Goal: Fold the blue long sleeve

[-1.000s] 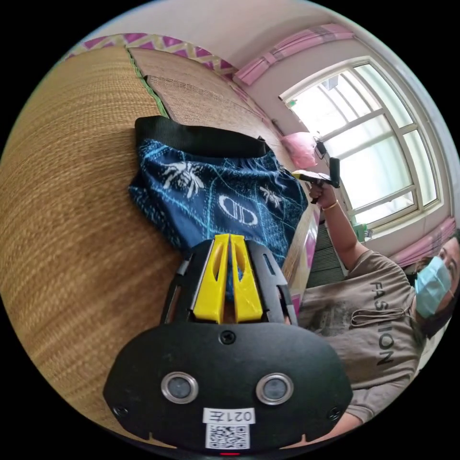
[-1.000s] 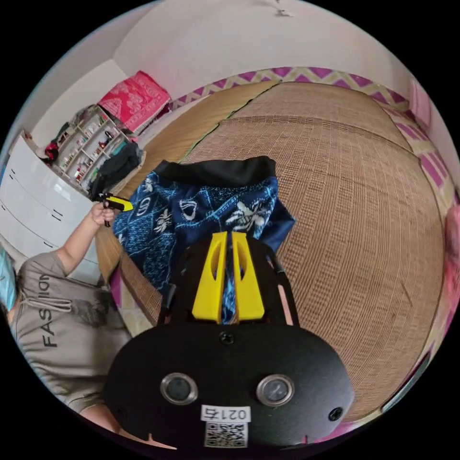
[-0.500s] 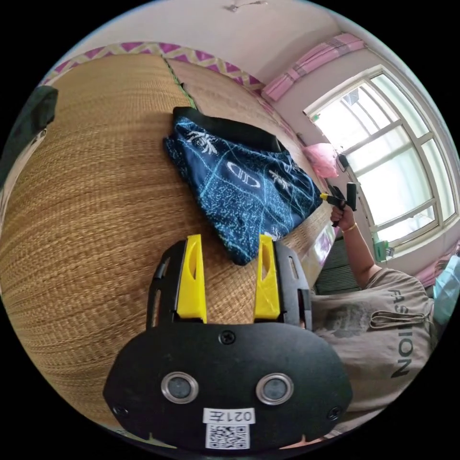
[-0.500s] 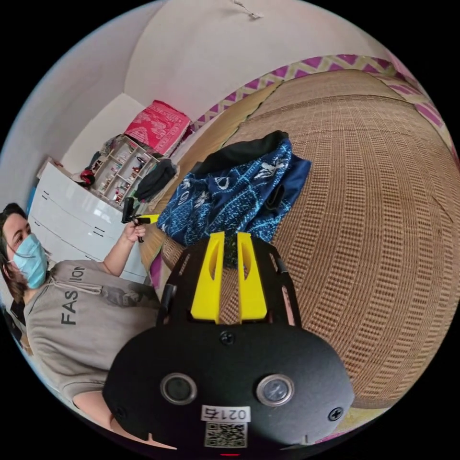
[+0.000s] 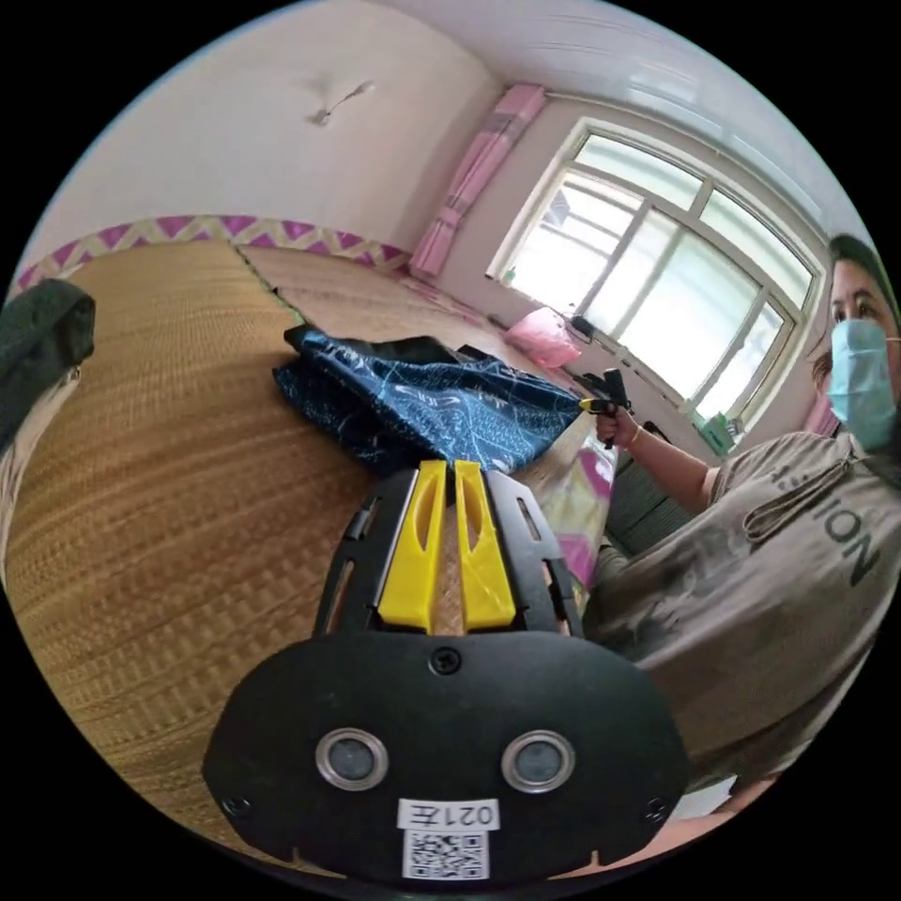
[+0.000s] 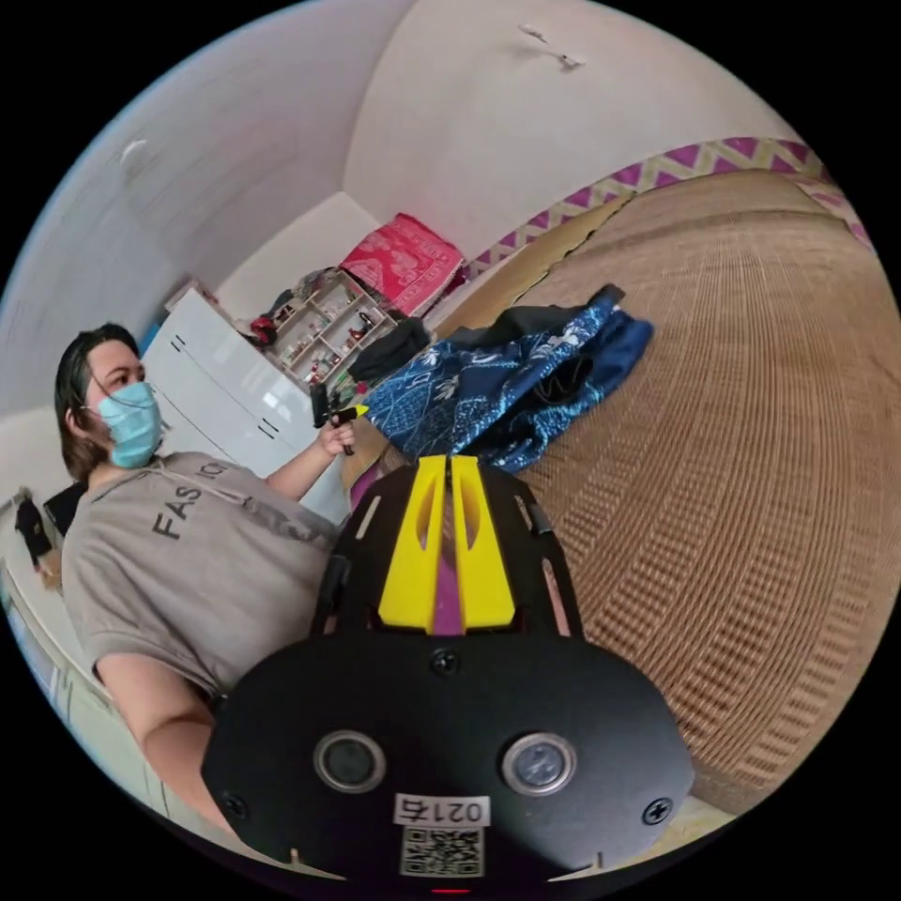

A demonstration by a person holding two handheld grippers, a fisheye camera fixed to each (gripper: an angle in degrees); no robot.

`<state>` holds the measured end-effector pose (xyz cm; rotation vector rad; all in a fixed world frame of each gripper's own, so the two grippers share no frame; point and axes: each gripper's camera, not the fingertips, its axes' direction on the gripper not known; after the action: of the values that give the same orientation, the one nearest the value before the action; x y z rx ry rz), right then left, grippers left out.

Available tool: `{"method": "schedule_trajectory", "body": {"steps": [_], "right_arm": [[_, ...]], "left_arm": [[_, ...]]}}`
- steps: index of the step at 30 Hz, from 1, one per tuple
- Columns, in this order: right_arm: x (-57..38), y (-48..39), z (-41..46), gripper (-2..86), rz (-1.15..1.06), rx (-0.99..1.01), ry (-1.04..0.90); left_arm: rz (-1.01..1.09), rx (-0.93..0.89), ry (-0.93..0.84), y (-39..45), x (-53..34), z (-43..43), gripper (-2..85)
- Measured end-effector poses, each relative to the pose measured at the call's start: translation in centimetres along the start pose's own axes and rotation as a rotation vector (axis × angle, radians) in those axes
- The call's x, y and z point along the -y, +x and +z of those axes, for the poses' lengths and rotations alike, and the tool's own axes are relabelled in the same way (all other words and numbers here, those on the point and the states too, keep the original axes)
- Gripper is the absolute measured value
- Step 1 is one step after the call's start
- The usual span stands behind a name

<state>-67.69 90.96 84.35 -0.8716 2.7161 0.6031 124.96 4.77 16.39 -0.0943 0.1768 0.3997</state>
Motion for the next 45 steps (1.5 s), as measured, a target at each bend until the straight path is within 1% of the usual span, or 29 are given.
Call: {"method": "schedule_trajectory", "body": {"steps": [1,2,3,4,5,6,7,8,9,11,14,15,17,20,22,24,26,28,29,31,33,36,38,39,40,41,42,43,45], "right_arm": [[-2.0,1.4,0.3,-0.6,0.018,0.036,0.002],[-3.8,3.6,0.3,-0.5,0.114,0.097,0.021],[-4.3,4.3,-0.2,-0.5,0.138,0.154,0.056],[-4.7,3.9,-1.3,-0.5,0.118,0.169,0.125],[-4.5,3.4,-1.3,-0.2,0.14,0.112,0.115],[-4.2,3.5,-0.8,0.0,0.17,0.085,0.086],[-3.8,3.9,0.5,0.3,0.238,0.035,0.004],[-3.6,4.6,2.3,0.9,0.307,-0.016,-0.089],[-3.5,4.8,2.9,1.3,0.331,-0.025,-0.116],[-3.0,4.3,2.8,3.8,0.345,-0.019,-0.101],[-3.0,3.4,2.6,3.2,0.373,-0.035,-0.072],[-3.0,3.2,2.8,2.7,0.378,-0.04,-0.073],[-2.9,1.8,4.4,1.2,0.399,-0.07,-0.09],[-2.5,-1.4,6.9,0.2,0.397,-0.114,-0.07],[-2.6,-3.5,8.9,0.0,0.393,-0.103,-0.06],[-2.8,-6.0,11.4,-0.2,0.374,-0.107,-0.083],[-3.6,-9.6,12.5,-0.4,0.351,-0.157,-0.072],[-4.6,-11.6,11.3,-0.6,0.351,-0.224,-0.061],[-5.4,-12.5,9.5,-0.8,0.352,-0.284,-0.047],[-6.5,-13.4,6.4,-0.8,0.35,-0.331,-0.018],[-7.0,-13.3,4.5,-0.7,0.367,-0.29,-0.009],[-6.2,-13.4,4.2,-0.6,0.338,-0.248,-0.093],[-5.3,-13.8,2.1,-0.6,0.342,-0.291,-0.064],[-5.1,-14.0,1.2,-0.6,0.342,-0.307,-0.035],[-4.8,-14.4,-0.9,-0.6,0.342,-0.328,0.05],[-4.6,-14.8,-2.8,-0.6,0.338,-0.315,0.144],[-4.3,-15.0,-3.5,-0.6,0.325,-0.298,0.184],[-3.3,-15.5,-4.0,-0.6,0.278,-0.258,0.238],[-0.2,-16.2,-2.7,-0.7,0.192,-0.212,0.234]], "left_arm": [[-0.085,-0.103,-0.007,-1.9,-0.6,-0.3,-0.9],[-0.113,-0.14,0.003,-2.7,-1.0,-0.5,-0.9],[-0.169,-0.171,0.013,-3.5,-1.6,-0.8,-1.0],[-0.226,-0.202,-0.021,-4.1,-1.8,-0.4,-1.0],[-0.259,-0.218,-0.058,-4.5,-1.9,0.1,-1.0],[-0.338,-0.222,-0.157,-5.4,-2.2,1.5,-0.9],[-0.426,-0.196,-0.253,-6.6,-2.9,2.8,-0.9],[-0.446,-0.205,-0.255,-7.1,-3.2,3.0,-0.9],[-0.48,-0.261,-0.216,-8.0,-3.8,2.8,-0.9],[-0.53,-0.292,-0.19,-9.2,-4.5,2.3,-0.9],[-0.568,-0.297,-0.151,-10.2,-5.2,1.1,-1.0],[-0.577,-0.264,-0.16,-10.5,-5.3,0.8,-1.0],[-0.565,-0.258,-0.184,-10.9,-4.8,0.6,-1.0],[-0.53,-0.194,-0.247,-11.6,-2.8,-0.1,-0.9],[-0.503,-0.074,-0.3,-12.3,-0.6,-1.6,-0.9],[-0.482,0.045,-0.294,-12.7,1.1,-3.9,-0.9],[-0.442,0.07,-0.262,-12.2,2.6,-6.2,-0.9],[-0.355,0.046,-0.224,-9.8,4.4,-8.1,-0.9],[-0.334,0.041,-0.223,-9.0,4.7,-8.2,-0.9],[-0.28,0.022,-0.222,-6.2,5.0,-7.7,-0.9],[-0.267,-0.018,-0.244,-4.6,4.7,-6.1,-0.9],[-0.233,-0.072,-0.268,-1.9,3.9,-2.9,-0.9],[-0.217,-0.052,-0.259,-0.3,3.6,-1.7,-0.9],[-0.19,-0.005,-0.246,0.8,3.6,-1.2,-0.9],[-0.165,0.086,-0.226,1.8,3.9,-1.0,-0.9],[-0.154,0.13,-0.213,2.2,4.0,-1.0,-0.9],[-0.128,0.188,-0.182,2.8,4.6,-0.9,-0.8],[-0.104,0.202,-0.155,3.1,5.4,-0.5,-0.7],[-0.085,0.158,-0.133,2.6,7.0,0.7,-0.6]]}}
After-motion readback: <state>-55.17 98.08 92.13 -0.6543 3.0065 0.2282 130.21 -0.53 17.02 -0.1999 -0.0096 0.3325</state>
